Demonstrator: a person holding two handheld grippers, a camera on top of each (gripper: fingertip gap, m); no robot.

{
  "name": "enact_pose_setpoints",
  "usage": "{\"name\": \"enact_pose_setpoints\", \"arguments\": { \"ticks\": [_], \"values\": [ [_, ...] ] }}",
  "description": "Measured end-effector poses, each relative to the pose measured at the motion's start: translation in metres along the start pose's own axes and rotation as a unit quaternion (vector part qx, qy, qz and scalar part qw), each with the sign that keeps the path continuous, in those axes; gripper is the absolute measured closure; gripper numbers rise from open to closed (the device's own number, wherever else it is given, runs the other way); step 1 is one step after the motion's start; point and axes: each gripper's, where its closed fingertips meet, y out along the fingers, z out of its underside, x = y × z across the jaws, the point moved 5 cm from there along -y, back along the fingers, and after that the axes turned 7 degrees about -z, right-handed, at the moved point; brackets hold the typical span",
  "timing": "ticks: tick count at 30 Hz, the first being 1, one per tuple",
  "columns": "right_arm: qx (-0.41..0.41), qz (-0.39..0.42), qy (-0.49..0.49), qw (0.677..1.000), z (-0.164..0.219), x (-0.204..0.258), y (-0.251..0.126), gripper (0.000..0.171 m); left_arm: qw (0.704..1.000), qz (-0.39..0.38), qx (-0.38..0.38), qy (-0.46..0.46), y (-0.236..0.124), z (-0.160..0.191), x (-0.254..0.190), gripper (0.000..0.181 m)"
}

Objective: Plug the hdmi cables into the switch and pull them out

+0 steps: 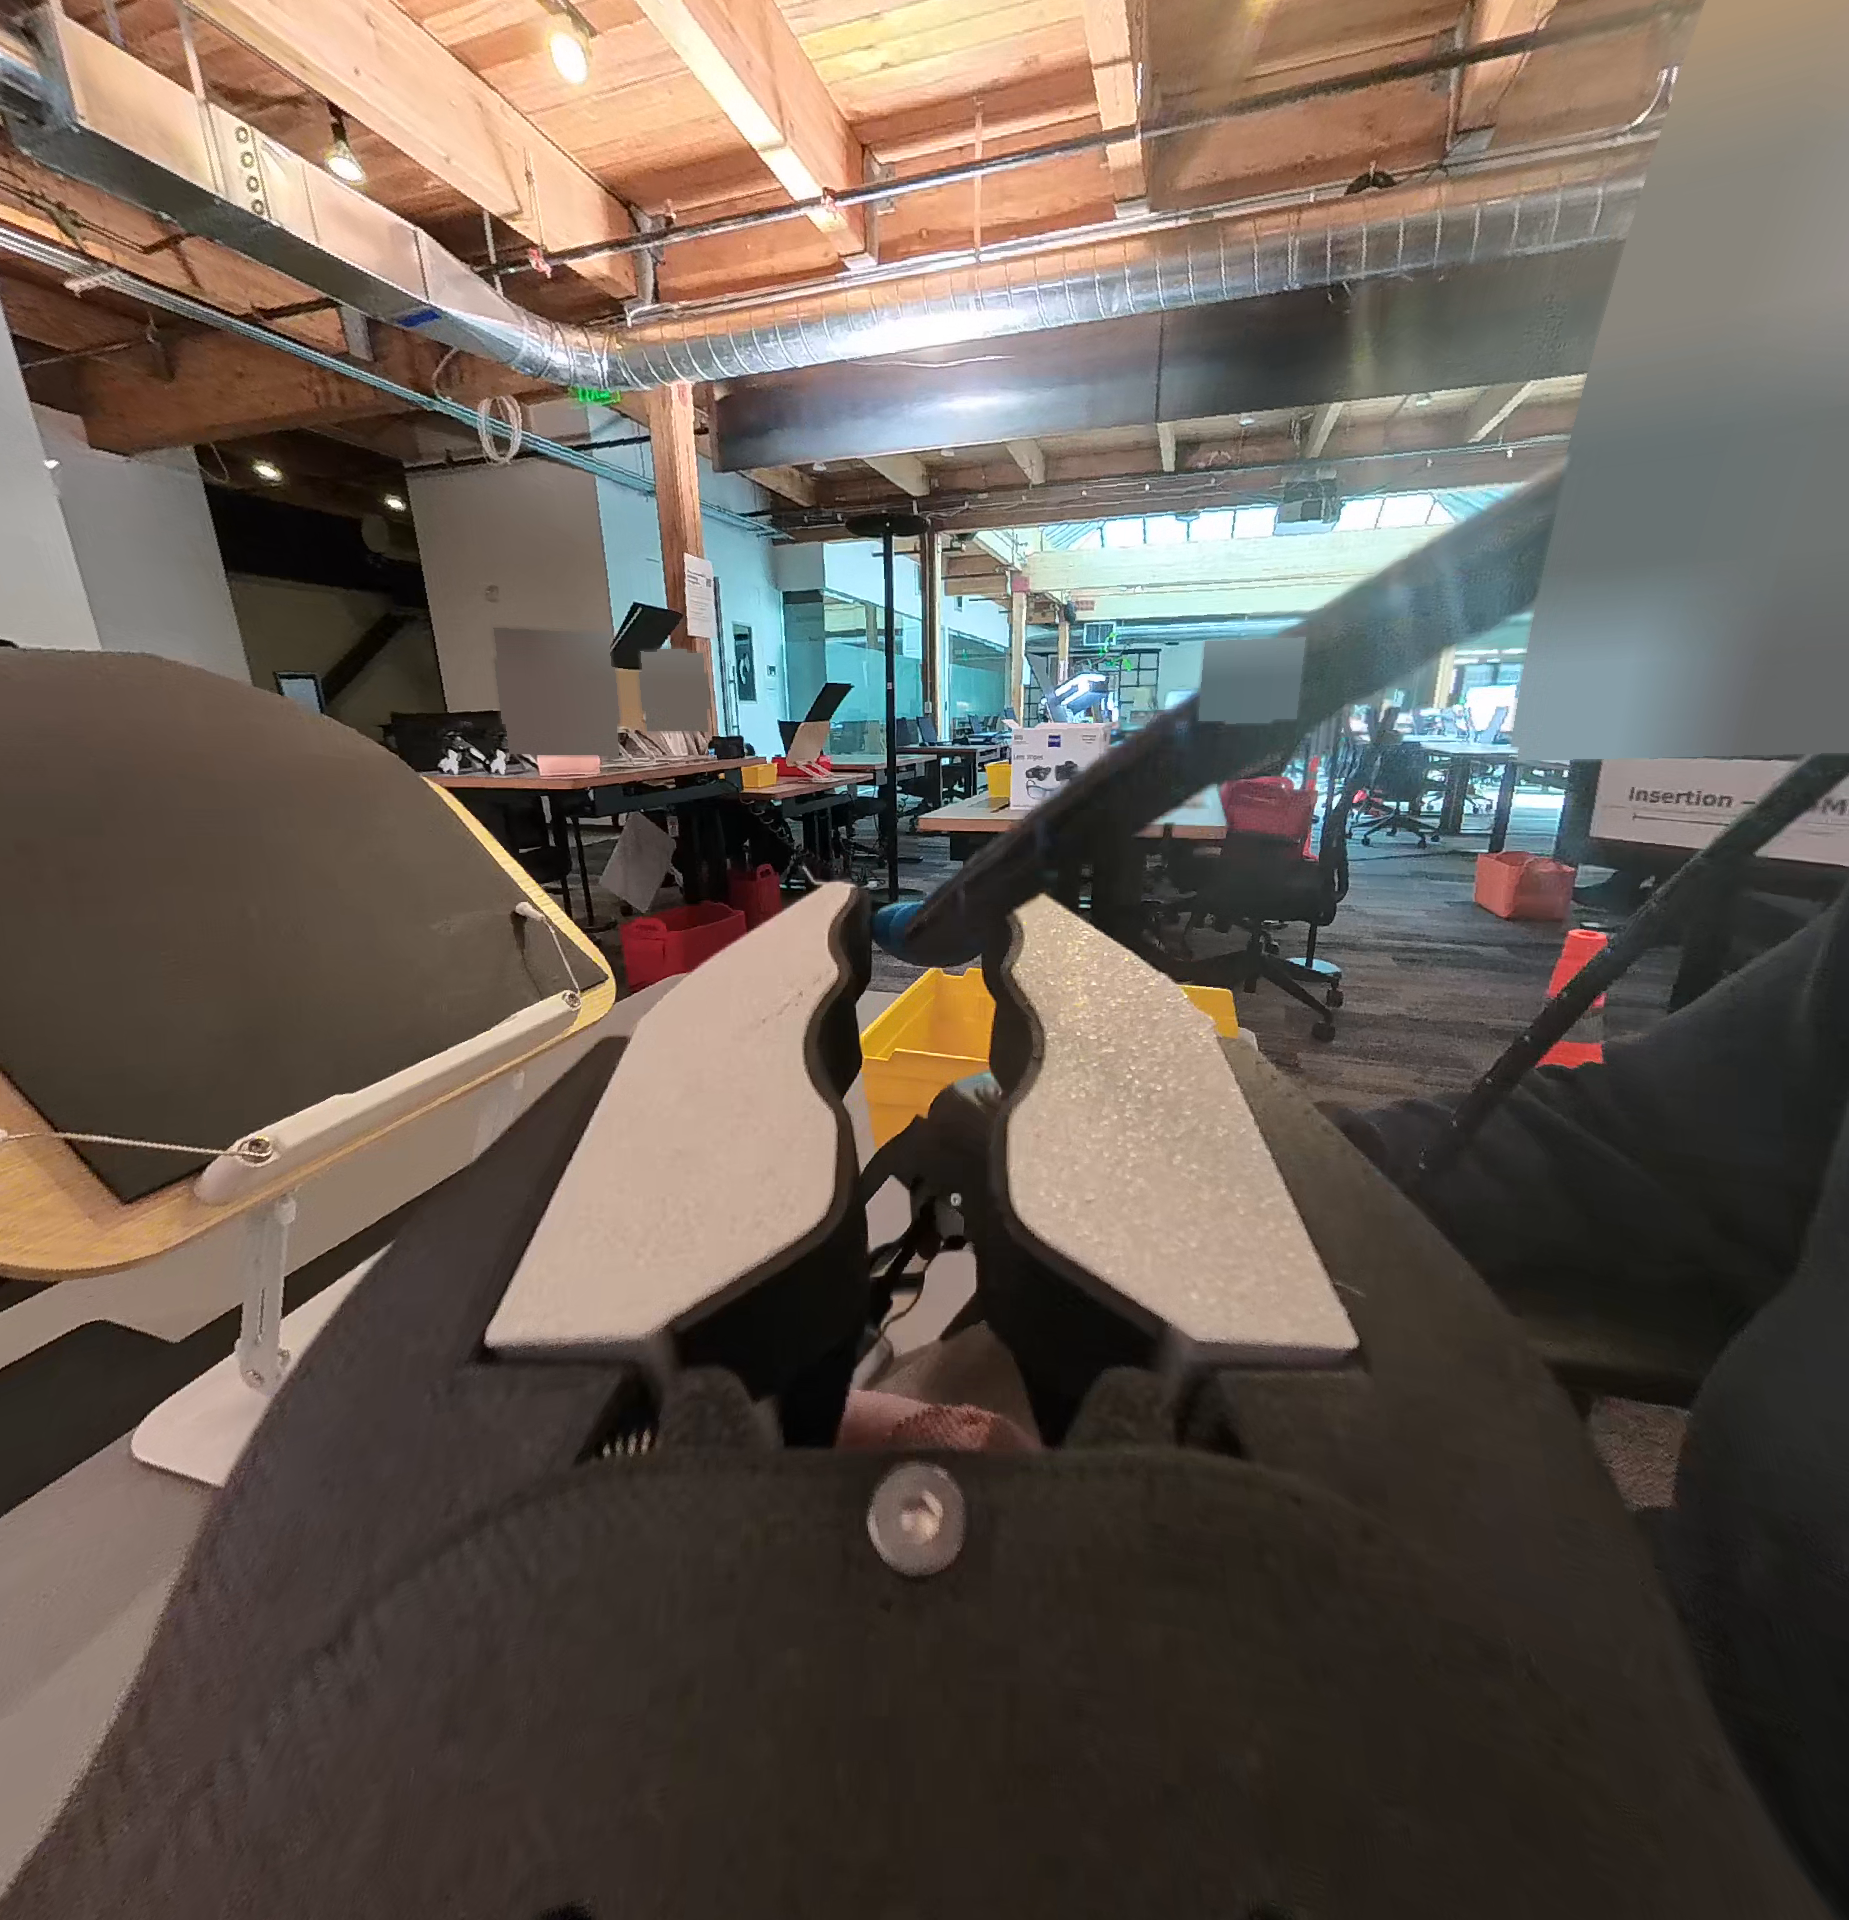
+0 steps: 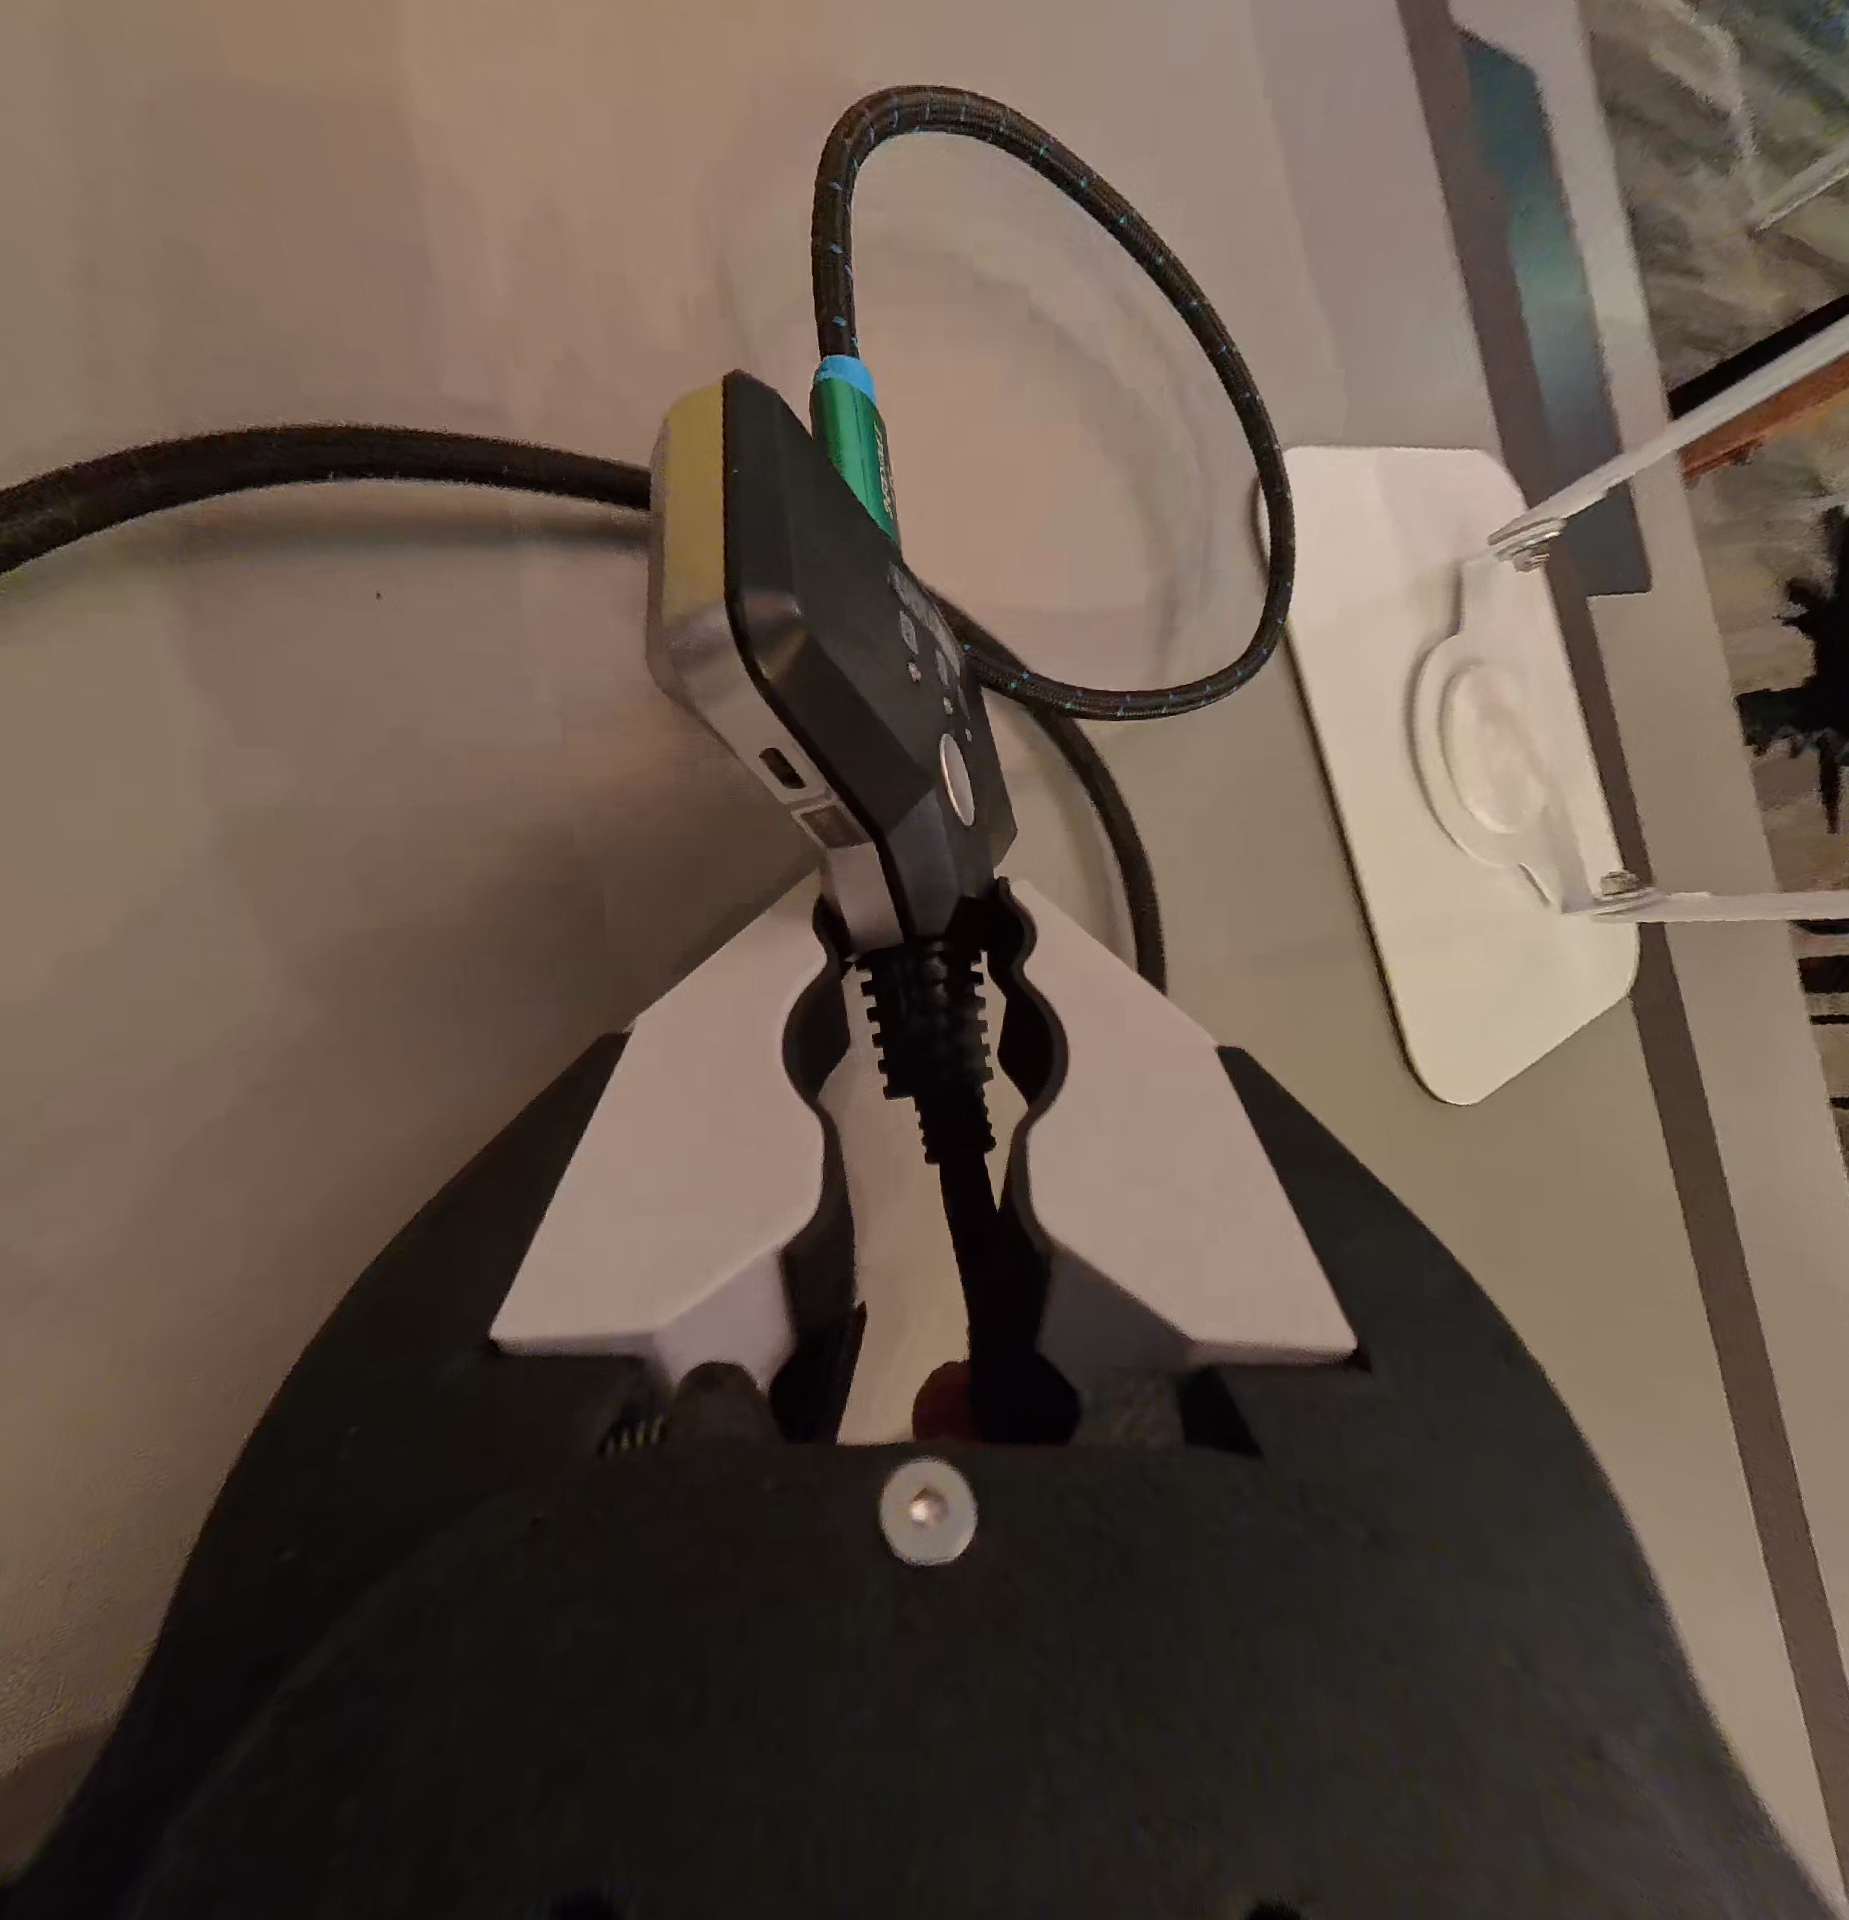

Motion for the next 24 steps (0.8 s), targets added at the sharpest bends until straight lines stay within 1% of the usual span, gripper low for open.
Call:
{"name": "enact_pose_setpoints", "arguments": {
  "ticks": [6,9,13,18,21,24],
  "values": [
    [-0.084,0.031,-0.007,0.996,-0.018,-0.013,-0.029,0.148,1.0,-0.008,0.013,-0.016,0.004,0.011,0.002,0.161],
    [-0.122,0.06,-0.018,0.991,-0.029,-0.02,-0.048,0.149,0.999,-0.01,0.019,-0.036,0.009,0.019,0.003,0.162],
    [-0.166,0.097,-0.049,0.98,-0.049,-0.026,-0.077,0.149,0.997,-0.001,0.025,-0.07,0.017,0.033,-0.003,0.162],
    [-0.199,0.143,-0.104,0.964,-0.08,-0.026,-0.108,0.149,0.995,0.012,0.033,-0.091,0.028,0.049,-0.017,0.162],
    [-0.226,0.143,-0.116,0.956,-0.097,-0.02,-0.121,0.149,0.994,0.013,0.01,-0.112,0.031,0.047,-0.02,0.162],
    [-0.233,0.136,-0.117,0.956,-0.106,-0.018,-0.122,0.149,0.993,0.01,-0.005,-0.119,0.033,0.043,-0.022,0.163]
  ]
}}
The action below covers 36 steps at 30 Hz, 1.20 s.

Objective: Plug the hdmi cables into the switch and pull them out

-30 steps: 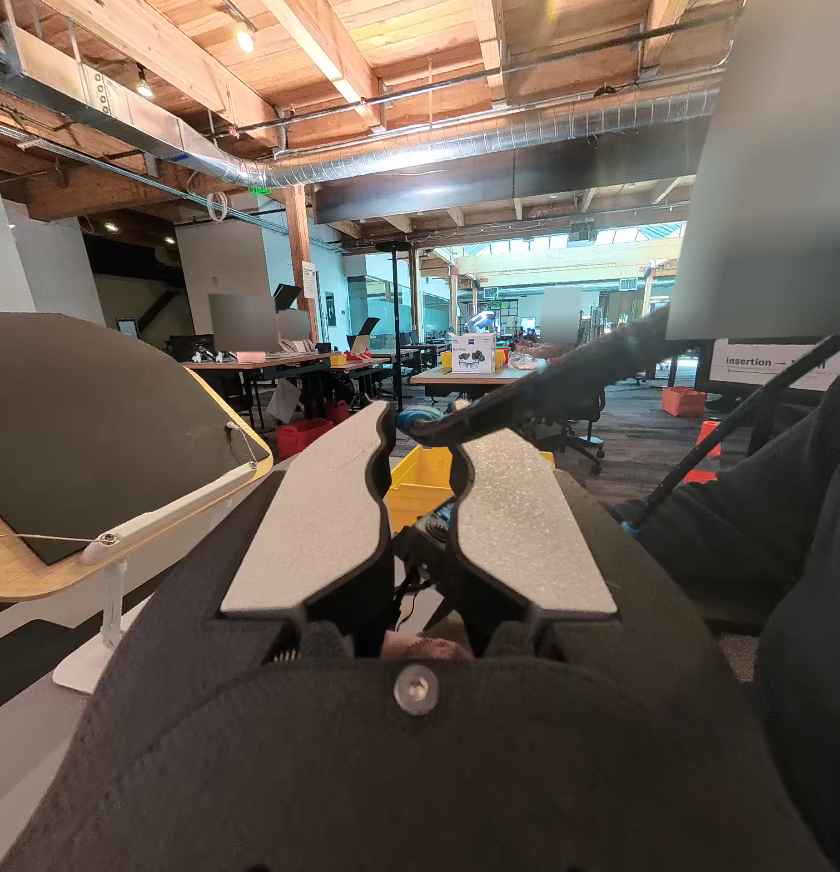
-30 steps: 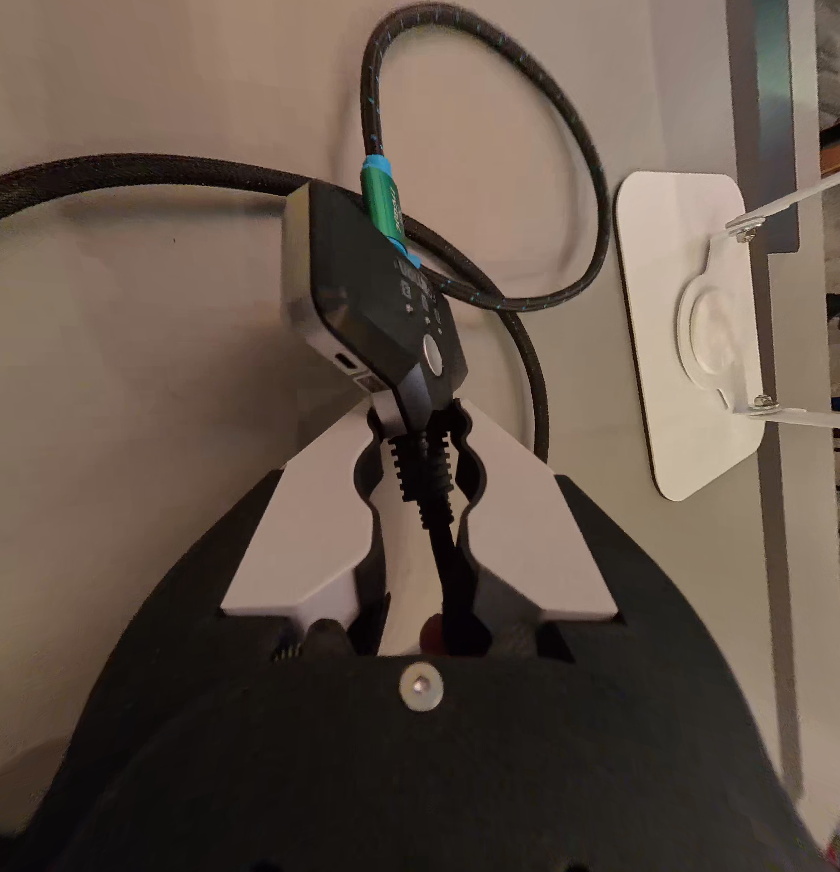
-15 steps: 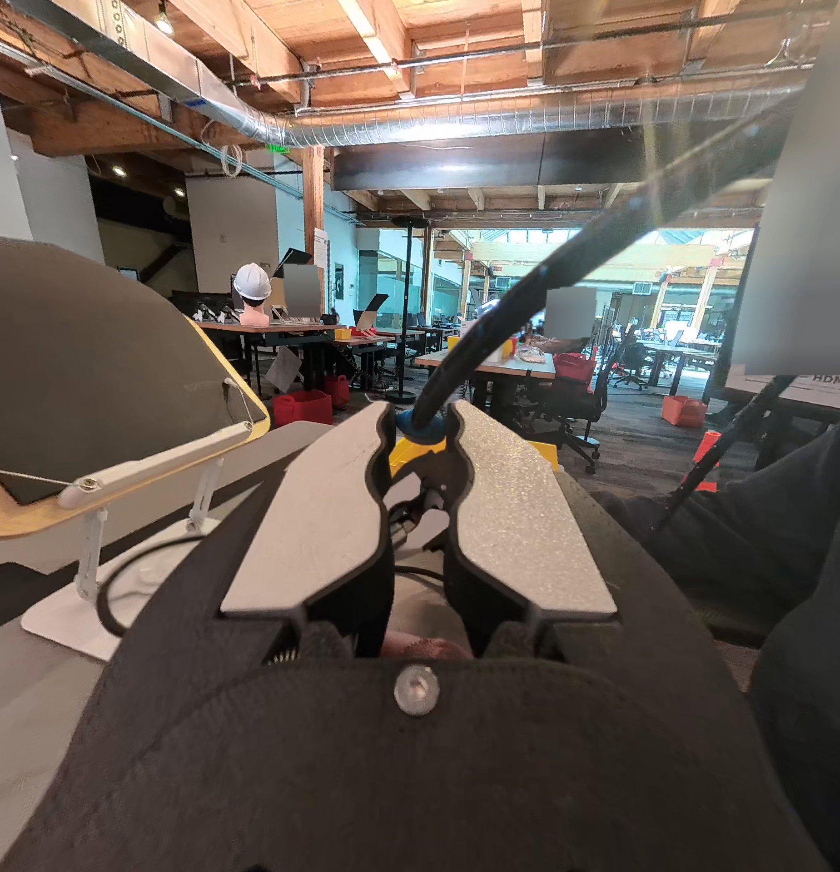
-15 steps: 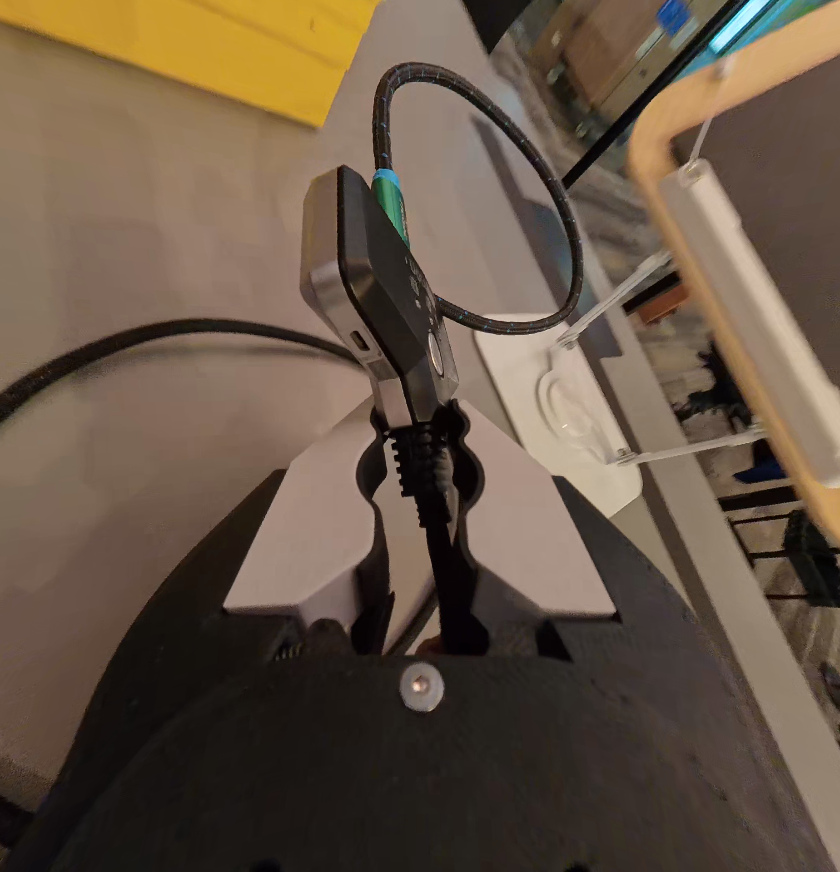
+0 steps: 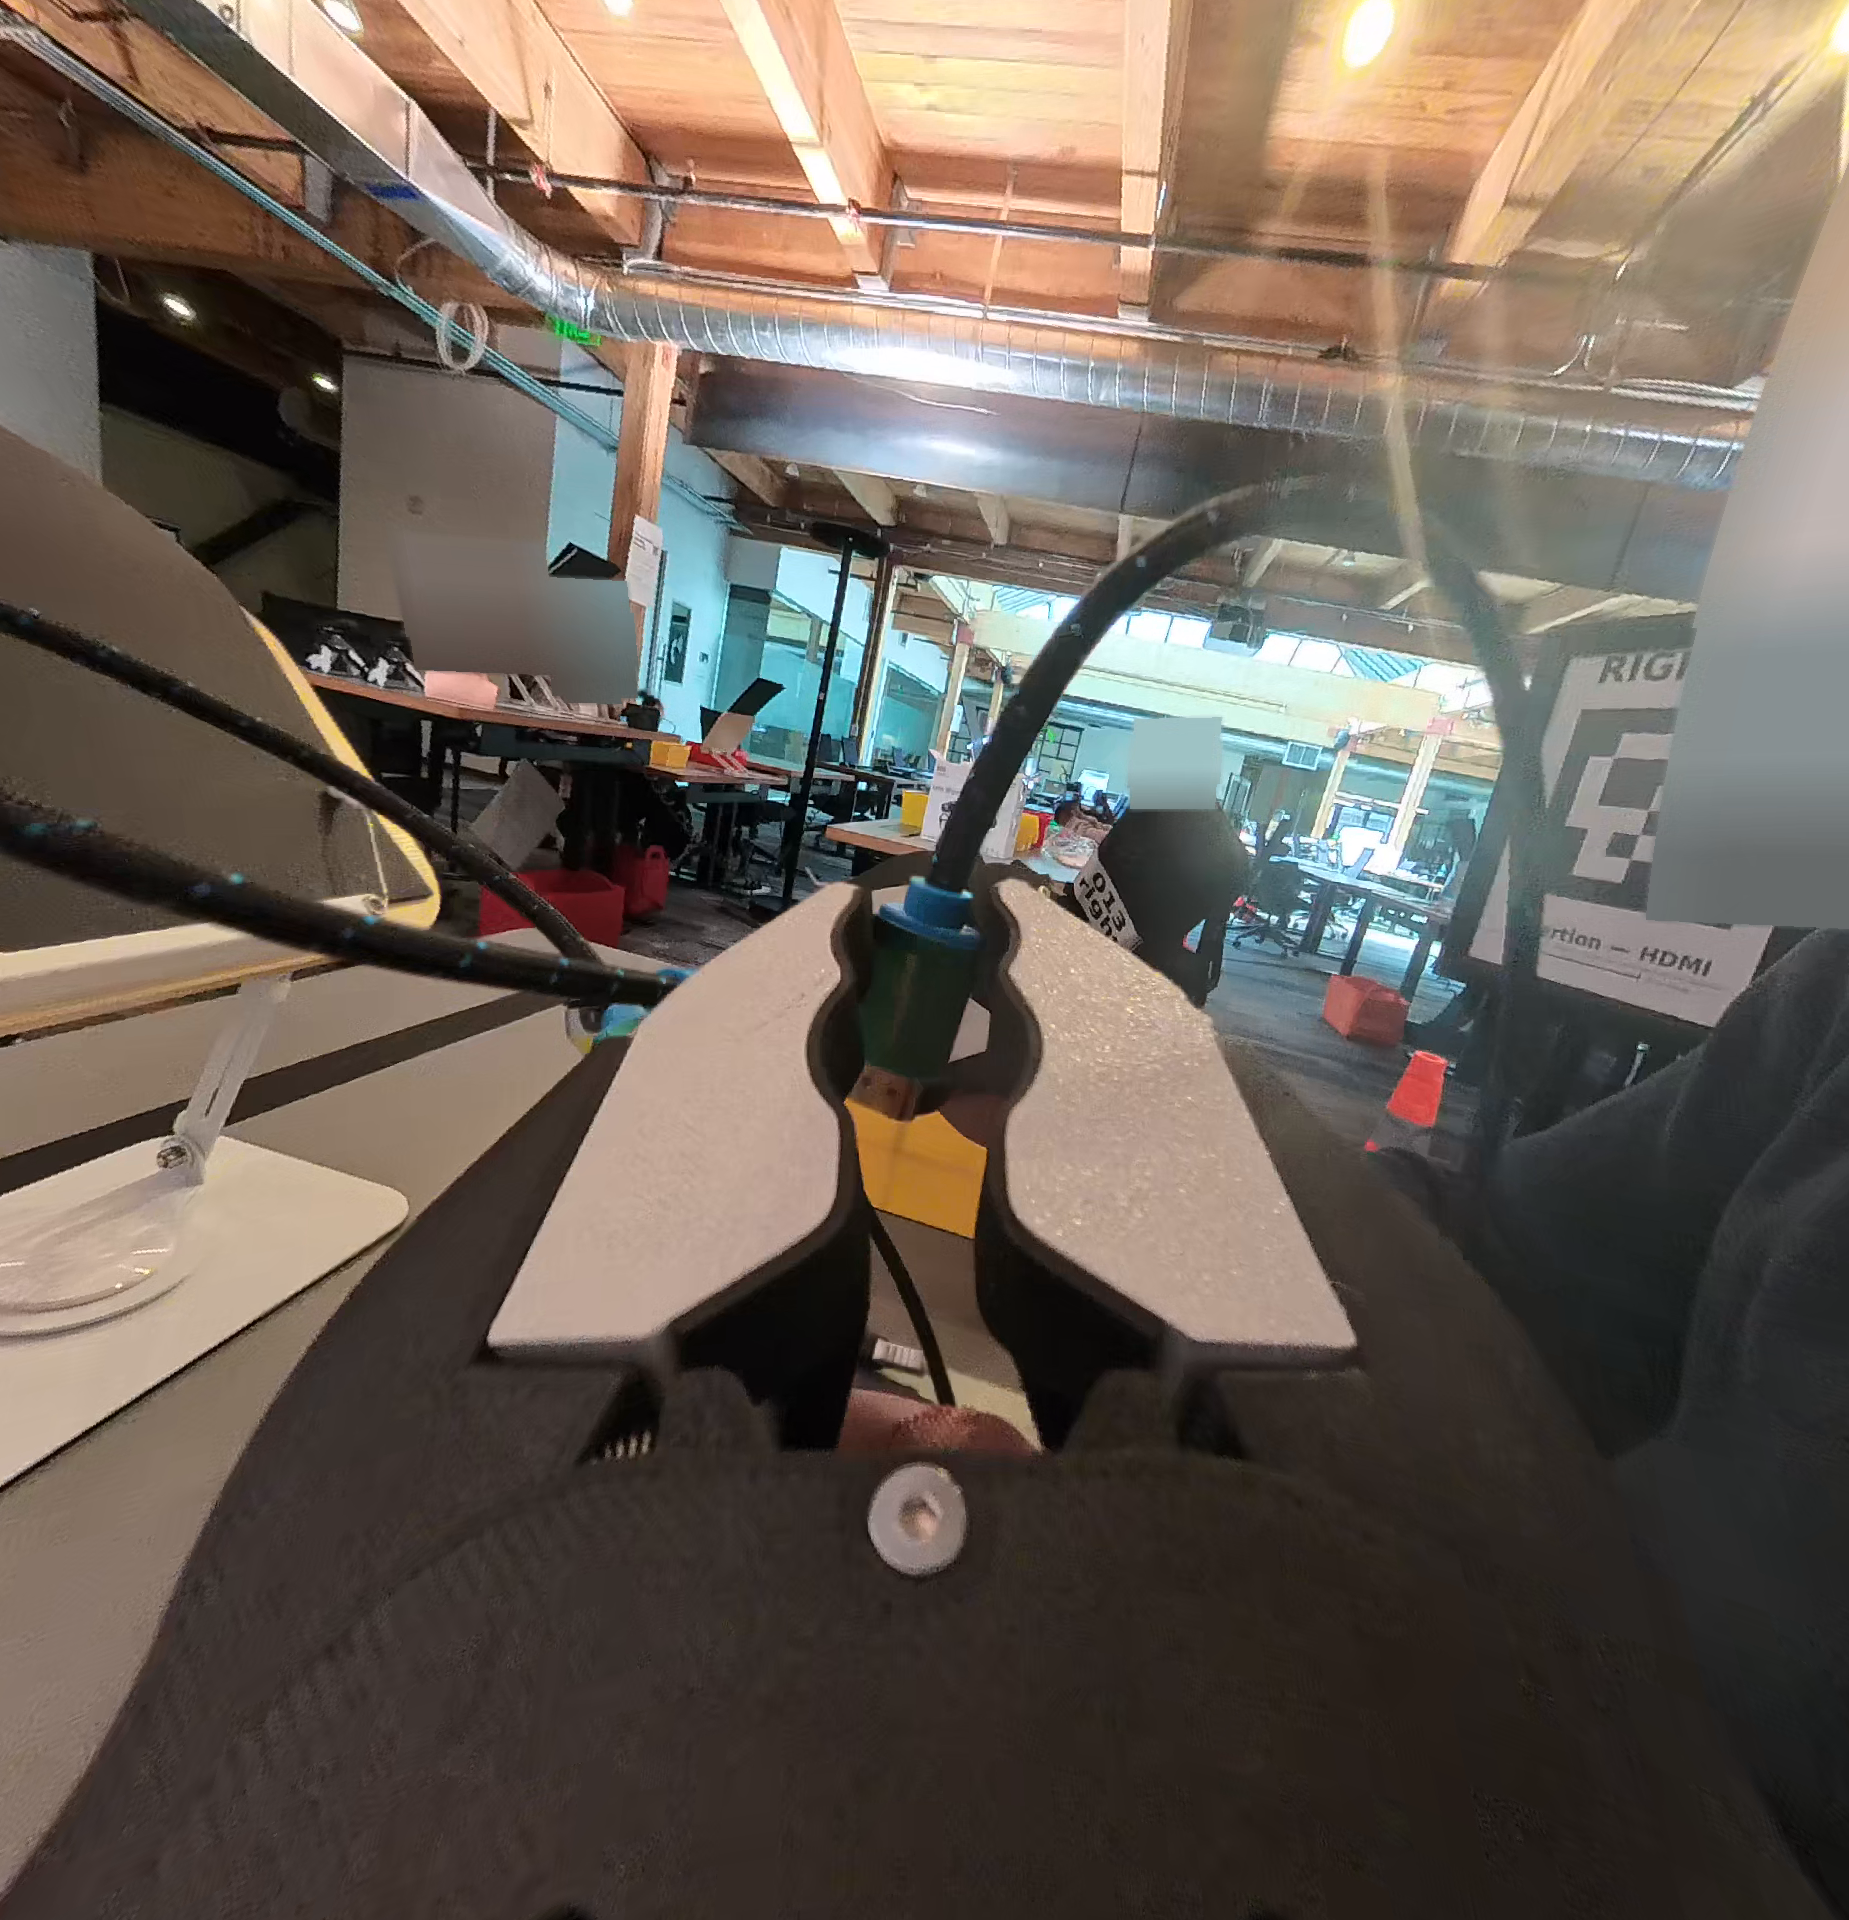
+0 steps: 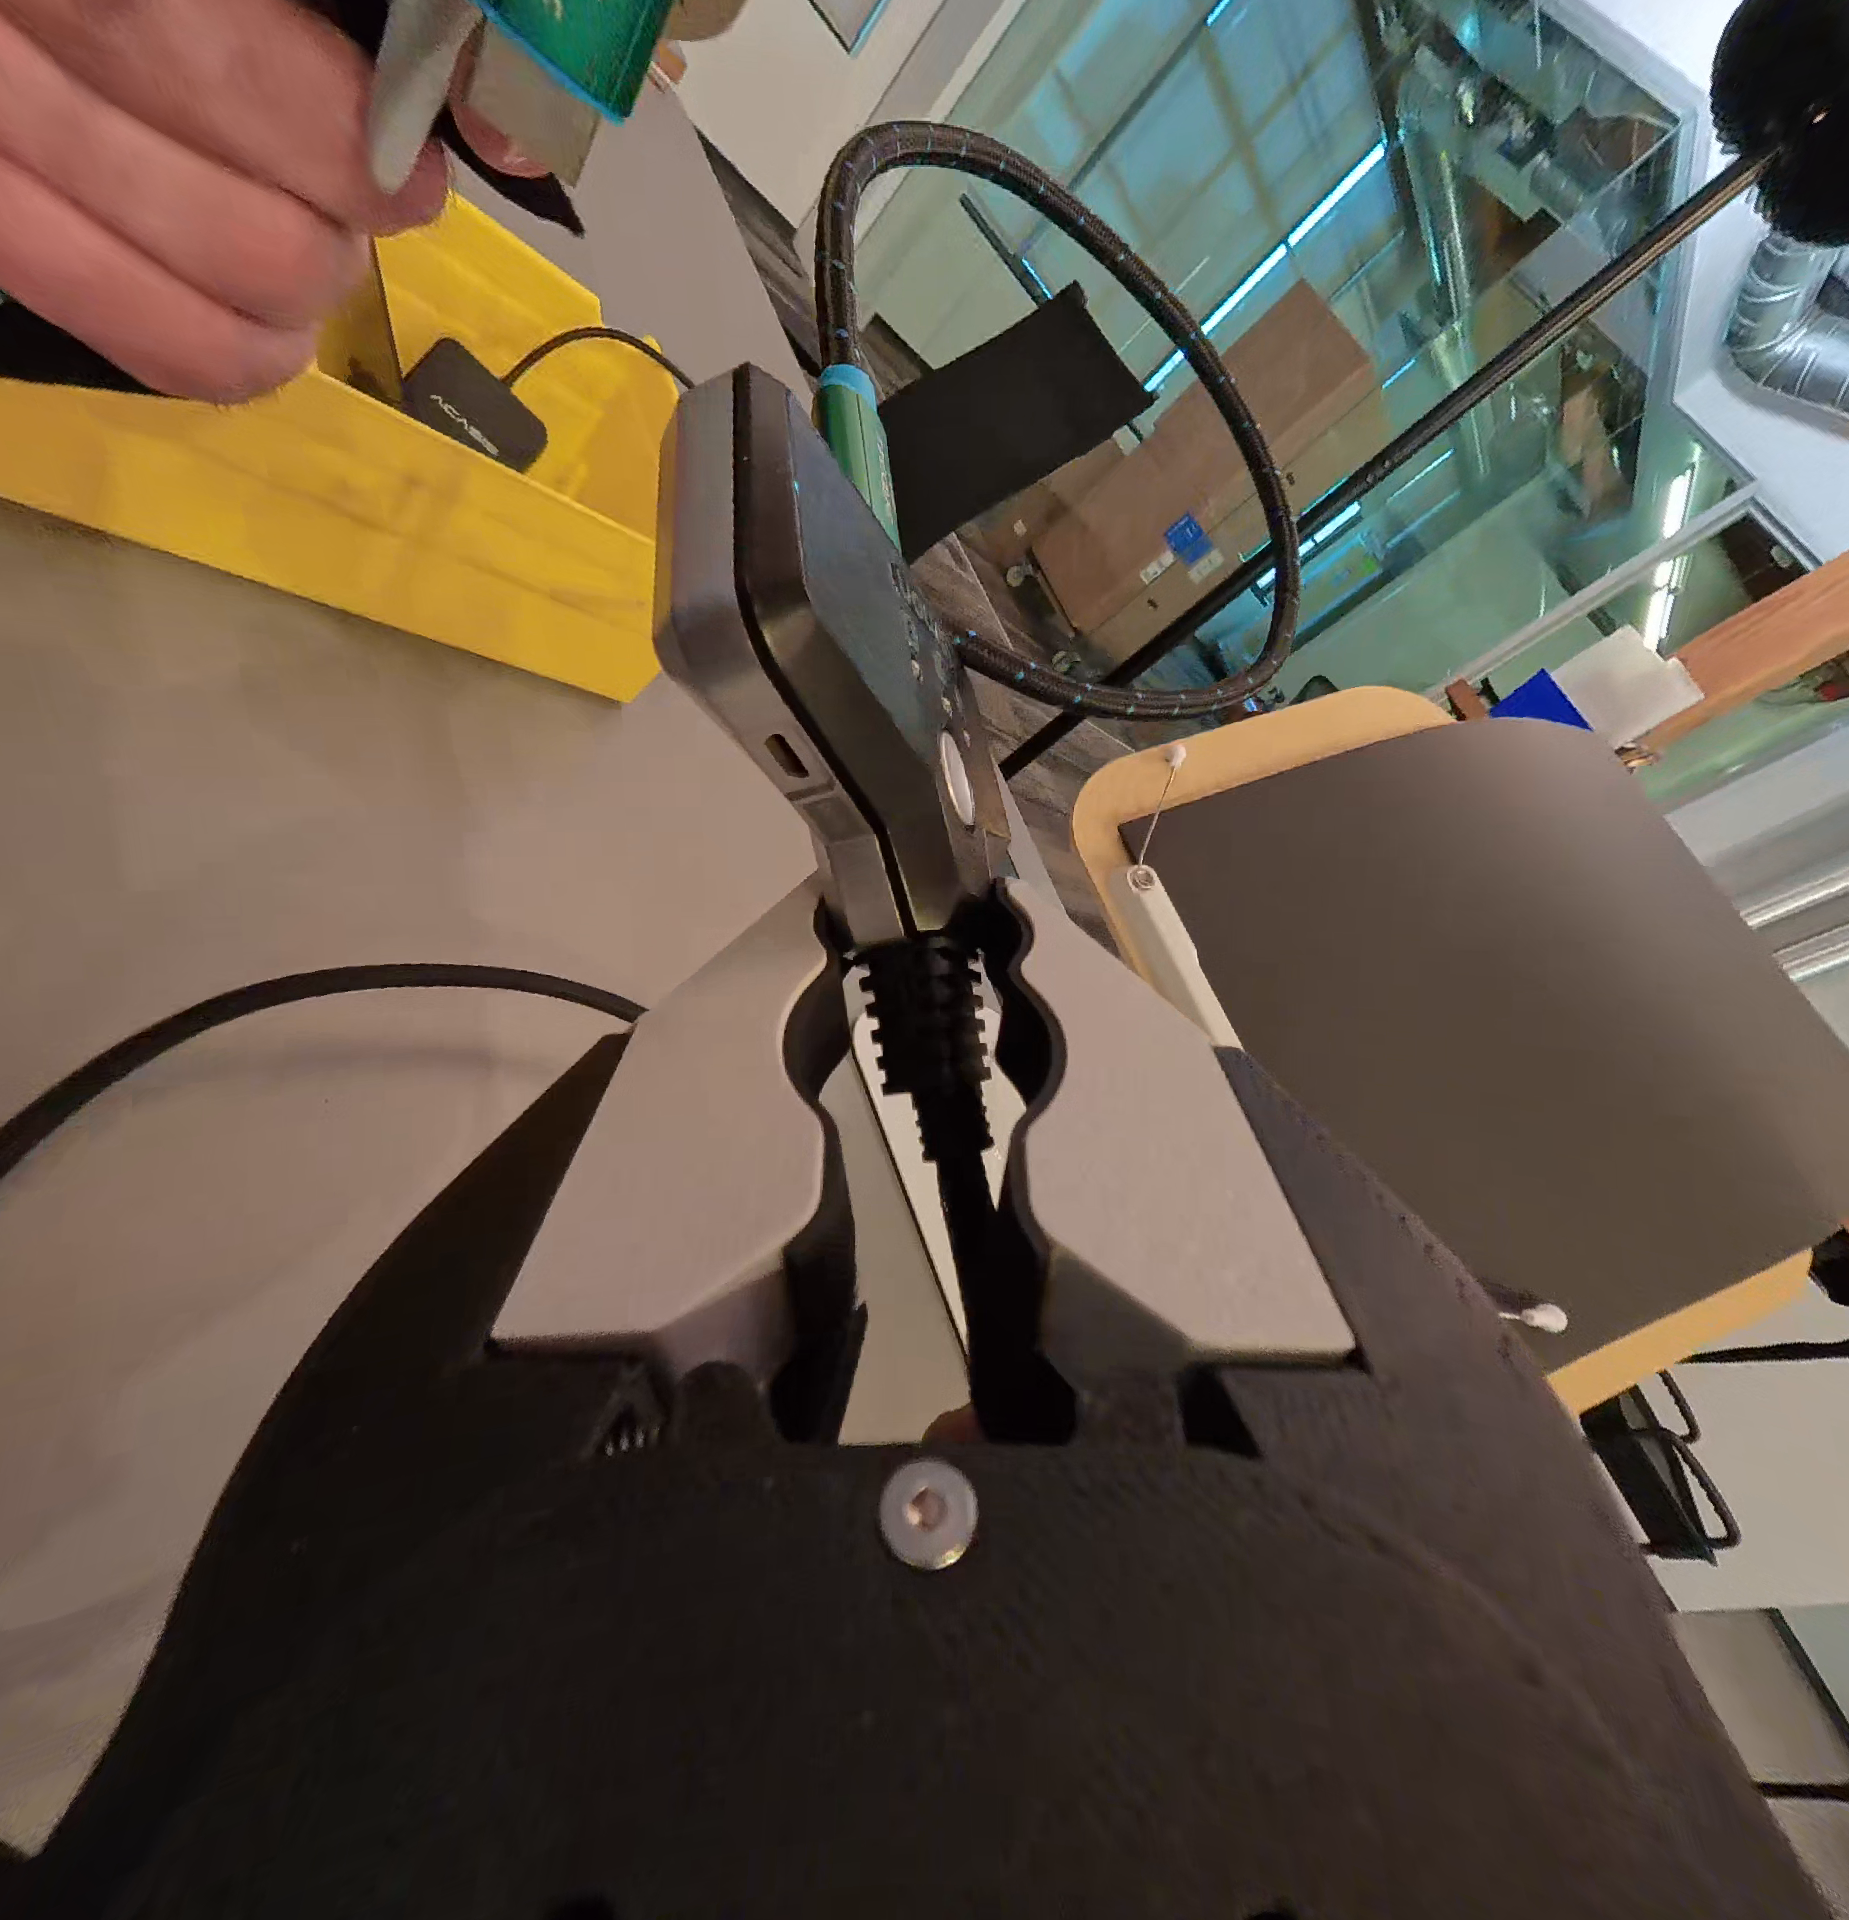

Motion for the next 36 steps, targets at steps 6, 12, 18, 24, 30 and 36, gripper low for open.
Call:
{"name": "enact_pose_setpoints", "arguments": {
  "ticks": [6,12,18,24,30,36],
  "values": [
    [0.054,-0.032,0.01,0.998,0.025,0.012,0.018,0.149,0.998,-0.05,0.036,0.024,0.001,0.014,0.015,0.163],
    [0.16,-0.081,-0.004,0.984,0.08,0.036,0.036,0.149,0.985,-0.117,0.11,0.065,0.002,0.043,0.036,0.163],
    [0.254,-0.139,-0.017,0.957,0.13,0.067,0.048,0.148,0.983,-0.122,0.115,0.079,0.001,0.043,0.04,0.163],
    [0.238,-0.188,0.051,0.952,0.138,0.083,0.049,0.141,0.981,-0.129,0.121,0.075,-0.001,0.049,0.046,0.163],
    [0.118,-0.197,0.125,0.965,0.088,0.057,0.029,0.134,0.982,-0.131,0.113,0.073,-0.002,0.049,0.049,0.163],
    [0.01,-0.204,0.154,0.967,0.026,0.031,0.013,0.141,0.981,-0.131,0.117,0.077,-0.002,0.05,0.048,0.163]
  ]
}}
